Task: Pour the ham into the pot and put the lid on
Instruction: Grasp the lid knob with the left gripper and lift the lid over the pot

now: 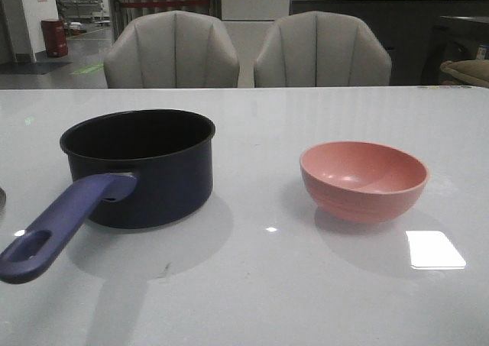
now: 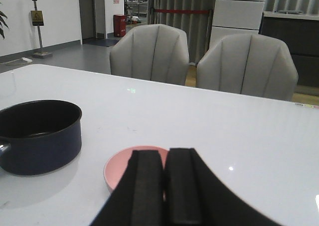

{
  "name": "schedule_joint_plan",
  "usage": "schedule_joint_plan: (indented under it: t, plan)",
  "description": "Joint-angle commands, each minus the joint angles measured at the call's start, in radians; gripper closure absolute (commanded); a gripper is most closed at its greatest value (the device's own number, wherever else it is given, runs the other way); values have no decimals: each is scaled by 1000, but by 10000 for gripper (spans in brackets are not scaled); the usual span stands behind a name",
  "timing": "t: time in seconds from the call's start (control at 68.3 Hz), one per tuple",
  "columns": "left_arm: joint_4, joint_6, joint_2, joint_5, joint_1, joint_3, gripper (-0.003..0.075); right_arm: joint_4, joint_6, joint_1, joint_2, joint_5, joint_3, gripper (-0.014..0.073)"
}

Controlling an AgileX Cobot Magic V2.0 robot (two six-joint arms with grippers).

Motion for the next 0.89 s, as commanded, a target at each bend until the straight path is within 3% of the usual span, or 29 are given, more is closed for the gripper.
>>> schedule_joint_plan:
  t: [0.0,0.146,0.879]
  plan:
    - [-10,-11,-40,-28,-7,-24,414,-1,-8,-1,10,-72,-23,447]
    - [-10,-11,-40,-34,-7,-24,453,-1,-8,-1,10,-72,-23,447]
    - [-10,0,-125,-65,-7,-24,453,-1,-8,-1,10,-72,-23,447]
